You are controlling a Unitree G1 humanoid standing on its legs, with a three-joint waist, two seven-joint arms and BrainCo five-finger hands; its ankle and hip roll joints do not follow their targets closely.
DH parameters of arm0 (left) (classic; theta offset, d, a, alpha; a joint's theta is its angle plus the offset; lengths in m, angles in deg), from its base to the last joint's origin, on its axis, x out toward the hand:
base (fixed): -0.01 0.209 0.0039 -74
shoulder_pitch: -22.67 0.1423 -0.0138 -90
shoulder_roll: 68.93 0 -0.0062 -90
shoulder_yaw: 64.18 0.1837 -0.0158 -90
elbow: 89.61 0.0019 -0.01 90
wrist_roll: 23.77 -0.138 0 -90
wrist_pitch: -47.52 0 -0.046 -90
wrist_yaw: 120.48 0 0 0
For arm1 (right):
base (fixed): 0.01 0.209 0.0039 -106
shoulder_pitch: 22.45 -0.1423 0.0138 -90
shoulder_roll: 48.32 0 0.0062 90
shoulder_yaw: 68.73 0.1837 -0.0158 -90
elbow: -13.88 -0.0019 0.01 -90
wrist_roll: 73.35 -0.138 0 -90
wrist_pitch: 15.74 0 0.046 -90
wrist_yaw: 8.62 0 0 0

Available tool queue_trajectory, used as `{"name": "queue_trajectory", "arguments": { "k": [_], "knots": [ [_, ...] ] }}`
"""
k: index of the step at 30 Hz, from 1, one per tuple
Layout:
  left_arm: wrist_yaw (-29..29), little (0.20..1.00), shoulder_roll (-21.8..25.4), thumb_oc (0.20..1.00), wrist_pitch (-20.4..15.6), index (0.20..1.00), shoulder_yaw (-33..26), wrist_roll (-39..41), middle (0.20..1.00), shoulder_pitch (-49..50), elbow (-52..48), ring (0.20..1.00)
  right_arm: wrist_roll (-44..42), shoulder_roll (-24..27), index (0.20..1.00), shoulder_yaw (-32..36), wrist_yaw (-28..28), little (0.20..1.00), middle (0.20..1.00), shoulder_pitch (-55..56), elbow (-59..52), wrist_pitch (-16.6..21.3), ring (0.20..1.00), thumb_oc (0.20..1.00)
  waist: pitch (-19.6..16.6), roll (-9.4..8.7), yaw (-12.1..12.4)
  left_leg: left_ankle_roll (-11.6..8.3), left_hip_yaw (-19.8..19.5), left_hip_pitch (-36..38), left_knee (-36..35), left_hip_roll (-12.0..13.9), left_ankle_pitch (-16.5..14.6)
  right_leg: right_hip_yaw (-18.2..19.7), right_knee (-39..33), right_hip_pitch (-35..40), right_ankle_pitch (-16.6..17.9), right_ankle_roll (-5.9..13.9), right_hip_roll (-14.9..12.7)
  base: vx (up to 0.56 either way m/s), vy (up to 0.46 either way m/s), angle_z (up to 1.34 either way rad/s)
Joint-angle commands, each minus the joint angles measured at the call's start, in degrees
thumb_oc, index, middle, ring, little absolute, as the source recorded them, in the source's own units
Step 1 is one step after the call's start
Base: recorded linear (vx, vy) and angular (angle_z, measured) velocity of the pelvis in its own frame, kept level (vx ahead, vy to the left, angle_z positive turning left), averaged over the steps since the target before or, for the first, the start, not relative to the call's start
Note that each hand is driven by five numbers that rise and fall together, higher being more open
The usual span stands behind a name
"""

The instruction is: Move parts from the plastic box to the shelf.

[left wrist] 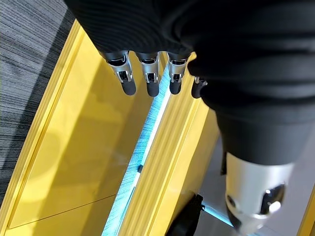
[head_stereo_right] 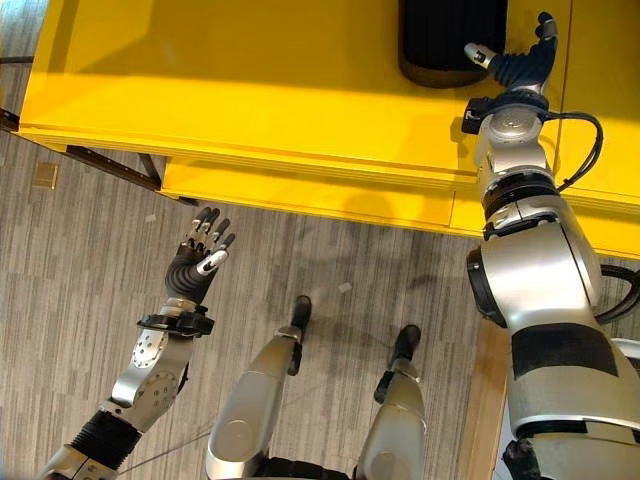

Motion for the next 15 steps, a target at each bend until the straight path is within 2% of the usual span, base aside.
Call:
{"name": "queue_trajectory", "arguments": {
  "k": [1, 15],
  "knots": [
    [0.4, 1.000, 0.1, 1.000, -3.2, 1.000, -0.2, 0.6, 1.000, -0.8, -3.6, 1.000, -2.4, -1.0, 1.000, -0.1, 0.3, 1.000, 1.000, 4.2, -2.0, 0.0, 1.000, 1.000, 0.2, -0.19, 2.0, -3.33, -3.4, -2.8, 3.9, 2.3, -0.5, 1.4, 12.5, 1.5, -6.7, -0.11, -1.0, 0.00, 0.000, 0.00],
    [0.6, 1.000, 0.0, 1.000, -3.3, 1.000, -0.3, 0.8, 1.000, -0.6, -3.6, 1.000, -1.1, -5.2, 1.000, -0.7, 1.0, 1.000, 1.000, 5.4, -3.0, 0.2, 1.000, 1.000, 0.6, -0.27, 2.0, -3.08, -3.6, -3.4, 4.4, 2.2, -0.7, 1.6, 13.1, 1.1, -6.9, -0.32, -1.0, 0.00, 0.000, -0.01]
  ]
}}
